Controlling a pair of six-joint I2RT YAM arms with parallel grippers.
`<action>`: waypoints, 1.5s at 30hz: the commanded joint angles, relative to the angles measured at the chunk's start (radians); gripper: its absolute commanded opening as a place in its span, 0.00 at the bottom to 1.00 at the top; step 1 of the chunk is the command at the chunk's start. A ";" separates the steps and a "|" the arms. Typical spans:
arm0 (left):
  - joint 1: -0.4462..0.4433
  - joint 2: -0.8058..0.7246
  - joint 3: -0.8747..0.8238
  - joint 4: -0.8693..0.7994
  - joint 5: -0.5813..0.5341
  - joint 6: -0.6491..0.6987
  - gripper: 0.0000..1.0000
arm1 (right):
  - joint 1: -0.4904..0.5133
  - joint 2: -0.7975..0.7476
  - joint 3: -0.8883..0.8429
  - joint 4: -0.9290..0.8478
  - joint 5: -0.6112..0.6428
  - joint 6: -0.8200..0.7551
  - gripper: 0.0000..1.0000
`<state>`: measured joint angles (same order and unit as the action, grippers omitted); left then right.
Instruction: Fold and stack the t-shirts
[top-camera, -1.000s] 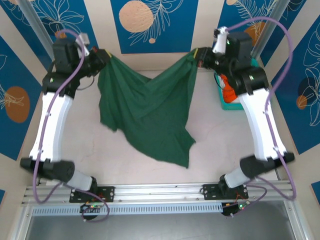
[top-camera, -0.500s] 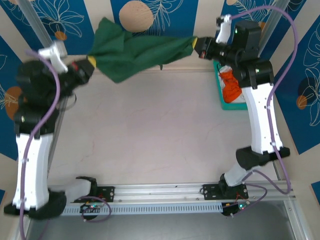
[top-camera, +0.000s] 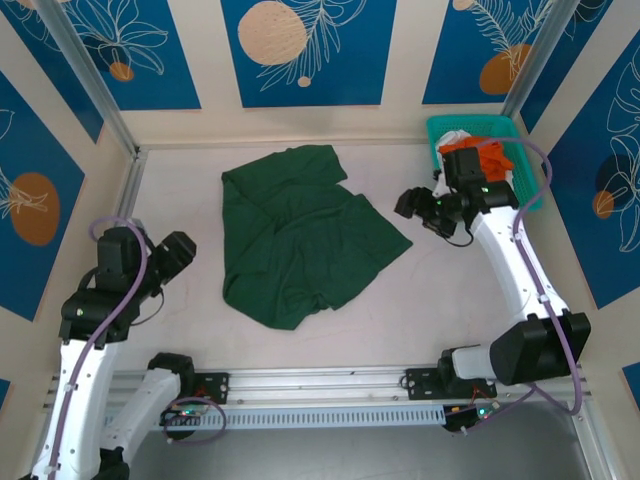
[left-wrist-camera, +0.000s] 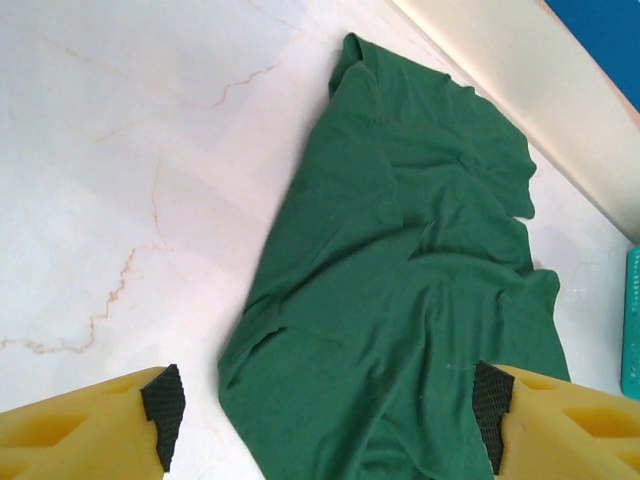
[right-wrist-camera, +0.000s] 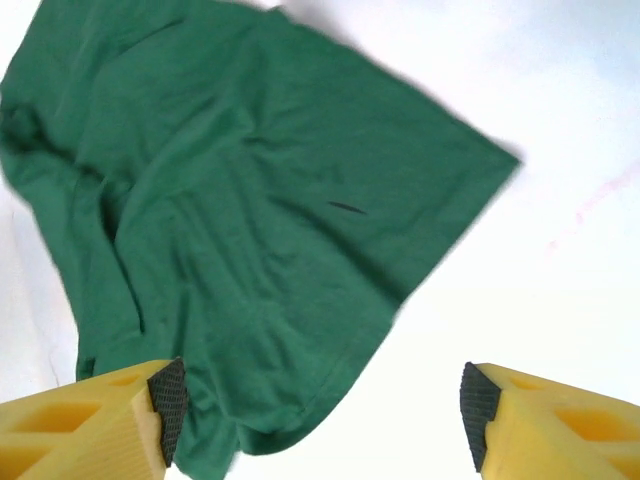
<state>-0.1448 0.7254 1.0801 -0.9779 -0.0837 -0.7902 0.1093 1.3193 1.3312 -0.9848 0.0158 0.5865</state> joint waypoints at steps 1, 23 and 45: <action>0.009 0.120 -0.026 0.101 0.089 0.058 0.77 | -0.003 -0.051 -0.029 0.022 -0.008 0.096 0.75; -0.288 1.326 0.644 0.125 0.095 0.272 0.70 | 0.107 0.455 -0.053 0.172 0.026 0.249 0.50; -0.302 1.638 0.970 -0.009 0.029 0.359 0.40 | 0.092 0.587 0.011 0.192 0.003 0.220 0.49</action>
<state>-0.4389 2.3341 2.0346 -0.9554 -0.0391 -0.4576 0.2085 1.8839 1.3224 -0.7895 0.0448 0.8181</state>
